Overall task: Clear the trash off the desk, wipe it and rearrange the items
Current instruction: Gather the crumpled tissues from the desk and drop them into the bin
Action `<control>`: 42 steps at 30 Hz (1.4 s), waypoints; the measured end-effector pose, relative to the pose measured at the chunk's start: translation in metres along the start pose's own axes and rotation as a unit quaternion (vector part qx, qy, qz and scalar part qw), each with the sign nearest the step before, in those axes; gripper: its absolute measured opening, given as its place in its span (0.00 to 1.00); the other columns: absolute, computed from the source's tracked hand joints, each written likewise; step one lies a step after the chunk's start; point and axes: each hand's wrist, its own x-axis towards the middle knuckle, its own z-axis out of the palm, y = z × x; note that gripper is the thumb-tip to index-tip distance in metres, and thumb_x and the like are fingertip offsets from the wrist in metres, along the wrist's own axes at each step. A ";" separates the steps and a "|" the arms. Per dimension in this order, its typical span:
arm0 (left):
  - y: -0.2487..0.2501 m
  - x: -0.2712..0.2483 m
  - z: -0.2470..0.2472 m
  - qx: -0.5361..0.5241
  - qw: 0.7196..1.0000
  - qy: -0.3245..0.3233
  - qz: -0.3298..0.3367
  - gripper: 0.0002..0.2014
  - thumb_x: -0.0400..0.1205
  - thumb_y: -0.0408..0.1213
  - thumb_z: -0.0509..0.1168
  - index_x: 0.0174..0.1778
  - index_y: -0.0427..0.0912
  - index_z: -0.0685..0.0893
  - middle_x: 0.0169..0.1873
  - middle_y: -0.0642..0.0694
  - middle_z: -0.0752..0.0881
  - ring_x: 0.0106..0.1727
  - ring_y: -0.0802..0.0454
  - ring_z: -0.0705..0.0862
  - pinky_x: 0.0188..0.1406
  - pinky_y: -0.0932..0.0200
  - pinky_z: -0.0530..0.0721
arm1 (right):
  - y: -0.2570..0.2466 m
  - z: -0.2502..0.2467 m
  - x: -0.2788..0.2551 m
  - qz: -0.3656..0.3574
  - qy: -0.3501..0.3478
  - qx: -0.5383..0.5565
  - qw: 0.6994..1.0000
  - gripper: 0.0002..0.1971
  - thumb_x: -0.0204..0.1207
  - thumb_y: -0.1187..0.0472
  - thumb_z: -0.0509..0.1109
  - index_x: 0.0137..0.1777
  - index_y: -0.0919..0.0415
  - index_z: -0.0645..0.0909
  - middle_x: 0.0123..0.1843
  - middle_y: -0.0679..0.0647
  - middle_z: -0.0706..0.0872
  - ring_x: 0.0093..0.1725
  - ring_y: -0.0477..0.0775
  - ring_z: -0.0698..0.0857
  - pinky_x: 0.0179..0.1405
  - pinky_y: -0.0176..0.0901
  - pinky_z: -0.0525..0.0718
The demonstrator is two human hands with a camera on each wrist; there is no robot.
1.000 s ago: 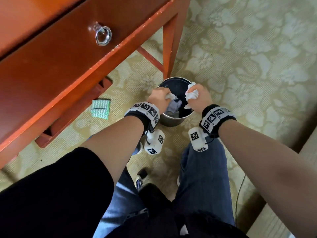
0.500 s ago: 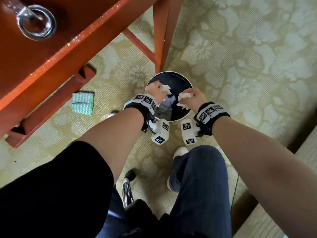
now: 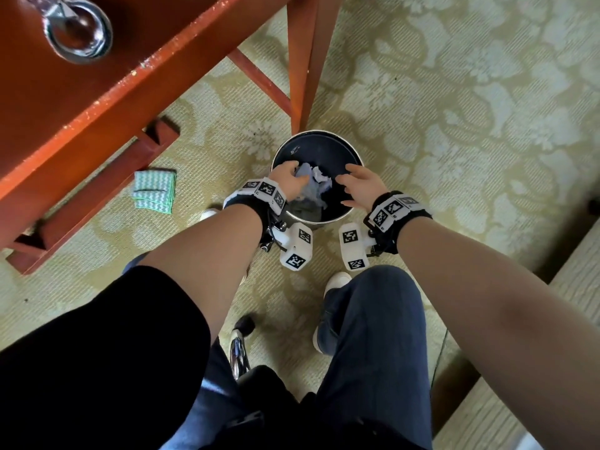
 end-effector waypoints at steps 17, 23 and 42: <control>0.002 -0.125 -0.022 -0.024 0.995 0.082 0.051 0.24 0.80 0.33 0.65 0.74 0.38 0.72 0.71 0.40 0.77 0.71 0.47 0.76 0.66 0.63 0.72 | 0.000 0.016 -0.126 -0.149 0.002 -0.088 0.985 0.24 0.79 0.63 0.68 0.75 0.61 0.72 0.74 0.60 0.74 0.69 0.57 0.77 0.69 0.55 0.78; 0.003 -0.192 -0.016 0.076 0.983 0.133 0.098 0.22 0.80 0.35 0.65 0.71 0.39 0.76 0.66 0.41 0.80 0.66 0.45 0.79 0.56 0.61 0.76 | 0.004 0.020 -0.186 -0.223 -0.006 -0.189 0.956 0.25 0.78 0.61 0.68 0.76 0.59 0.71 0.76 0.56 0.75 0.74 0.54 0.73 0.74 0.53 0.72; -0.015 -0.276 -0.032 0.224 0.945 0.181 0.153 0.18 0.80 0.39 0.64 0.67 0.42 0.78 0.61 0.43 0.83 0.60 0.45 0.82 0.57 0.53 0.82 | 0.013 0.021 -0.270 -0.298 -0.026 -0.353 0.887 0.26 0.78 0.58 0.69 0.75 0.60 0.70 0.70 0.57 0.79 0.68 0.57 0.78 0.71 0.50 0.74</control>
